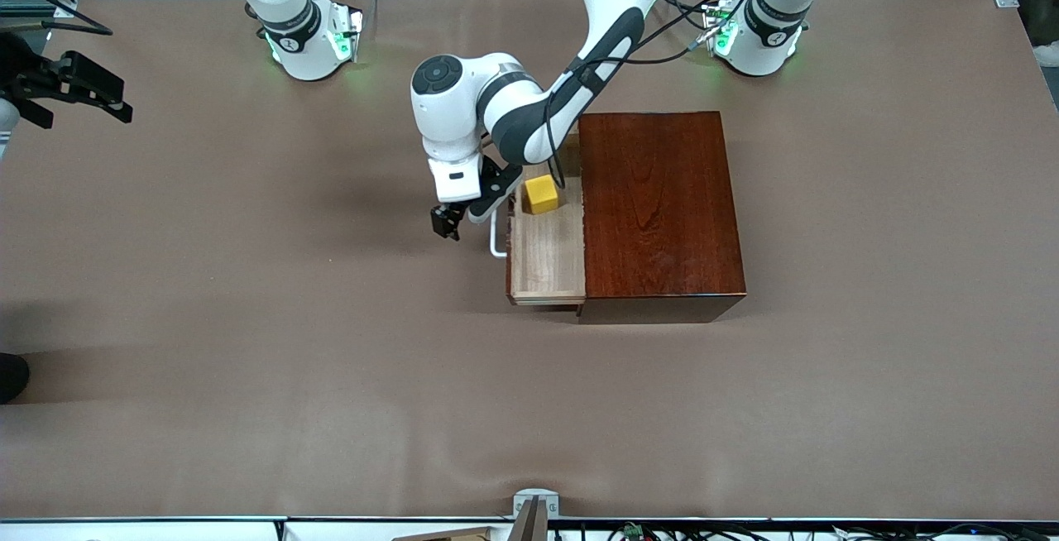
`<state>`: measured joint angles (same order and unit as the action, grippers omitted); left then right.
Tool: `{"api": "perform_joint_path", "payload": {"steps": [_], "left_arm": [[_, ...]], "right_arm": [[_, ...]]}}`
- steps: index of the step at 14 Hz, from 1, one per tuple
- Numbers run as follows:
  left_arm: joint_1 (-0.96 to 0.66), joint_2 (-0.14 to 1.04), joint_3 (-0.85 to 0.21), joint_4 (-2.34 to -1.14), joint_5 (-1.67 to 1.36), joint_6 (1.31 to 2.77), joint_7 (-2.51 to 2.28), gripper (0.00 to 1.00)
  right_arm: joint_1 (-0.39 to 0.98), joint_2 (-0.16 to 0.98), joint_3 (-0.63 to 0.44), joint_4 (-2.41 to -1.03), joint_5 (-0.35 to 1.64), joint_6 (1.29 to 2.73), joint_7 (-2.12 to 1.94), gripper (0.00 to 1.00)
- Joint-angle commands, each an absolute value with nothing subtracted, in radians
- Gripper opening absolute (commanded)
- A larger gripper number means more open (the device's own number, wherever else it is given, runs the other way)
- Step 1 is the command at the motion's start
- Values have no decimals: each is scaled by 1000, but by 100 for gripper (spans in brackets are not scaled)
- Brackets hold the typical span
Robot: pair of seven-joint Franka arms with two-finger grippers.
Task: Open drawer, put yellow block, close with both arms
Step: 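Push the drawer front with the left gripper into the box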
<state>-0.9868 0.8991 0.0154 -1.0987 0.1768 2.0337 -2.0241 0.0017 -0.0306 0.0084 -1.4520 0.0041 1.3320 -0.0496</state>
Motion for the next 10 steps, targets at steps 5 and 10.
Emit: {"api": "perform_joint_path", "payload": {"steps": [5, 10], "left_arm": [[-907, 871, 20, -1083, 158, 1735, -2029, 100], [-873, 871, 21, -1077, 169, 1654, -2052, 100]], "right_arm": [[2, -14, -6, -1437, -2, 1315, -61, 100], [2, -14, -6, -1437, -2, 1316, -61, 100]]}}
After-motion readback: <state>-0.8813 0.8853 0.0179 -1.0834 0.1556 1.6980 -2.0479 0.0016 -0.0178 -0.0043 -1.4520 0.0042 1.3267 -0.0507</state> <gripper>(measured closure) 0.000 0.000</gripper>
